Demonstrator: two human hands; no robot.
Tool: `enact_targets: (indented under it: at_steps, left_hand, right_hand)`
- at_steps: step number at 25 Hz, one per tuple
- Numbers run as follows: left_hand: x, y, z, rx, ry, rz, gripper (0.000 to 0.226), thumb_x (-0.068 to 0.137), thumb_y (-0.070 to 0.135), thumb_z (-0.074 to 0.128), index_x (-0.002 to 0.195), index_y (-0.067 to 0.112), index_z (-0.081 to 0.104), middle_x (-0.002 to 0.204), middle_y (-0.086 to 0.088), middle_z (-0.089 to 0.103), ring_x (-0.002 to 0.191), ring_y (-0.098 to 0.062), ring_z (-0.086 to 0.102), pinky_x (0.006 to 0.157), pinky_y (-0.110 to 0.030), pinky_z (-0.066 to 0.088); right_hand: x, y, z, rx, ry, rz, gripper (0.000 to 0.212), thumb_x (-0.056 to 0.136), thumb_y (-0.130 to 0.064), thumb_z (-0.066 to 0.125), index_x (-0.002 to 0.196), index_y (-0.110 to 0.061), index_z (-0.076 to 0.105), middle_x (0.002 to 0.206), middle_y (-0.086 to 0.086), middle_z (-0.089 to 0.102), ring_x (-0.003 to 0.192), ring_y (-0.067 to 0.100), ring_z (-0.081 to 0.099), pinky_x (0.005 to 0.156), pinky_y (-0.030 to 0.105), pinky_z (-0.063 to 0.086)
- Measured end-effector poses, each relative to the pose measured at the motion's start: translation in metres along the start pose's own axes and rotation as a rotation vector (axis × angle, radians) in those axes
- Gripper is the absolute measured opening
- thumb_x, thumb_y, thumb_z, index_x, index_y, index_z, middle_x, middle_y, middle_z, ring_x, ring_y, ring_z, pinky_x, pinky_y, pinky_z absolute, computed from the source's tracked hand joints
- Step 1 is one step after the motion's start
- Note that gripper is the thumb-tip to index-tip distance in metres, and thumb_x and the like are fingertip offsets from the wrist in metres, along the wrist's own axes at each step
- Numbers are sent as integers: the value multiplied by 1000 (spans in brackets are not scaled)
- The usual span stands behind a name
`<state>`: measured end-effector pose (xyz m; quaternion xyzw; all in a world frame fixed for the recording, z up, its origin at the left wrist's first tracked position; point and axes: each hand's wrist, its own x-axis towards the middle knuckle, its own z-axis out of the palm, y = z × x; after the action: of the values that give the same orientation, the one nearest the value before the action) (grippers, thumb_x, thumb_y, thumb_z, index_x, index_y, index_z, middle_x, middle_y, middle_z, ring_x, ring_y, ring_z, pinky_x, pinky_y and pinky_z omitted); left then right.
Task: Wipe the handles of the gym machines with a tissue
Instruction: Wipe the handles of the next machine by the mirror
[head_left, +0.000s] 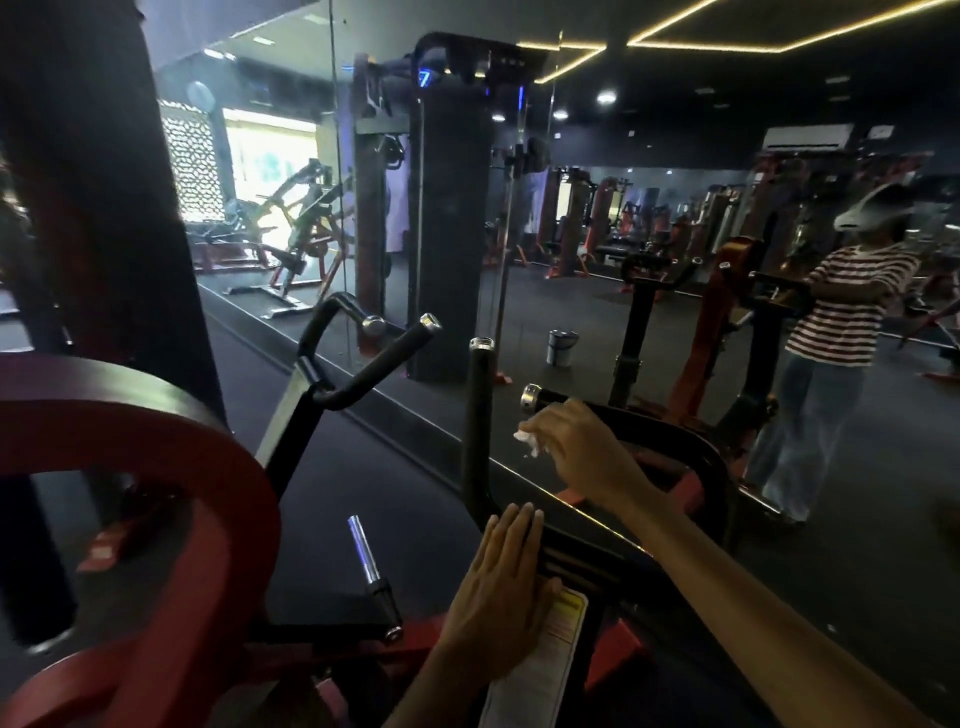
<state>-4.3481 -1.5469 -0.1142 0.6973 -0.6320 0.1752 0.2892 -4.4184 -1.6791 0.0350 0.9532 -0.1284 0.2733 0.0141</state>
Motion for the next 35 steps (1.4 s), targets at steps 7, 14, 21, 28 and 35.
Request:
enact_targets:
  at_steps: [7,14,21,28,35]
  left_hand:
    - [-6,24,12,3,55,-131,62,100,35,30,149,5,7,157,-13,12,146,-27,8,113,-37,28]
    - [-6,70,23,-43,111,-364,62,100,42,17,149,19,-14,157,1,-19,145,-20,-14,118,-35,-5]
    - [-3,90,17,4,76,-436,60,100,40,13,148,13,-9,157,3,-21,143,-14,-21,120,-35,-1]
    - [-8,81,25,51,97,-390,60,101,37,19,150,9,-1,159,-3,-11,146,-22,-11,119,-41,12]
    - [-12,69,25,211,75,-329,60,102,39,22,150,5,8,159,-10,0,146,-25,-3,117,-39,16]
  right_hand:
    - [24,-19,17,-137,-368,-420,29,96,-20,47,119,-15,64,120,4,61,109,22,53,86,29,40]
    - [47,-26,20,-97,-640,-658,20,90,-13,58,104,-14,72,110,2,59,101,15,58,73,8,35]
    - [59,-29,31,-154,-571,-766,20,90,-18,58,104,-11,71,112,3,58,106,18,56,92,29,44]
    - [66,-30,31,-306,-287,-565,17,88,0,55,103,-1,62,109,11,52,105,29,52,84,39,52]
    - [49,-23,37,-223,-325,-655,20,91,-11,55,108,-11,66,112,3,56,109,18,50,90,29,46]
